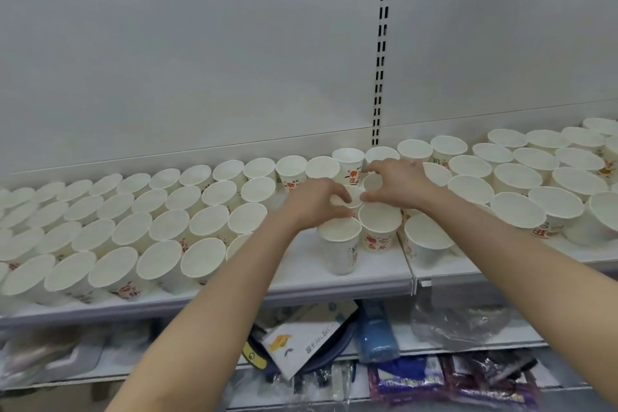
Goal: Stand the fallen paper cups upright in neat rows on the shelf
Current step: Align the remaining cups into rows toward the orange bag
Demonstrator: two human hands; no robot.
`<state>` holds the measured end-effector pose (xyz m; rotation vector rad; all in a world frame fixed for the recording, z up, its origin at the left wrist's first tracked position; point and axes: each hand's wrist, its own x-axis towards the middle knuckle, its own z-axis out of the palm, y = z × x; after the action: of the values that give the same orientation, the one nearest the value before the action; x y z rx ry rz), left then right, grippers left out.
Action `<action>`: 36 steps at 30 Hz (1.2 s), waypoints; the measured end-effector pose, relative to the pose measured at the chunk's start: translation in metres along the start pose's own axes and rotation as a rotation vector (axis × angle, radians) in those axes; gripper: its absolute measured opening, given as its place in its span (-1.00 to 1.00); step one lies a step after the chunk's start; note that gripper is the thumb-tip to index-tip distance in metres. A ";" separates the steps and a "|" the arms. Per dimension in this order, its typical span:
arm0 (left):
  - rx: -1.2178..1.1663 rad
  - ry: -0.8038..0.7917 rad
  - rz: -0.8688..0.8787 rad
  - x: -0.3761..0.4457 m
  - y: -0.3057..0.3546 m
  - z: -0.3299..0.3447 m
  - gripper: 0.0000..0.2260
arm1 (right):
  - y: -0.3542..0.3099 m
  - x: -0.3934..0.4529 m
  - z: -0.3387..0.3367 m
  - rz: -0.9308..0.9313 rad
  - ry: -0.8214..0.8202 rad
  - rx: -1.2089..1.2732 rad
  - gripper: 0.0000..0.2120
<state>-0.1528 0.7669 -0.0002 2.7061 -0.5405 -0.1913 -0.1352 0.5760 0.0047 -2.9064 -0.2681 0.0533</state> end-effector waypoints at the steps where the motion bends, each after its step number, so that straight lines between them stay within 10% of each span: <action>1: -0.018 0.021 -0.007 0.000 0.000 0.001 -0.78 | -0.002 0.000 -0.001 0.026 0.000 -0.001 -0.39; 9: -0.045 0.226 -0.142 -0.023 -0.041 -0.019 -0.94 | -0.006 0.002 0.000 0.122 0.047 0.062 -0.50; 16: 0.060 0.147 -0.194 -0.041 -0.060 -0.017 -0.85 | -0.038 0.025 0.000 -0.219 0.147 -0.025 -0.44; 21: -0.057 0.417 -0.172 -0.019 -0.069 -0.044 -0.79 | -0.053 0.053 0.011 -0.236 0.099 -0.143 -0.33; 27: 0.403 0.154 -0.157 0.040 -0.082 -0.042 -0.63 | -0.060 0.080 0.029 -0.225 0.030 -0.229 -0.35; 36: 0.363 0.274 -0.121 0.053 -0.089 -0.027 -0.82 | -0.057 0.097 0.046 -0.190 0.133 -0.228 -0.39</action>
<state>-0.0685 0.8314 -0.0131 3.0480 -0.3568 0.2700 -0.0522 0.6585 -0.0291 -3.0737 -0.5586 -0.2137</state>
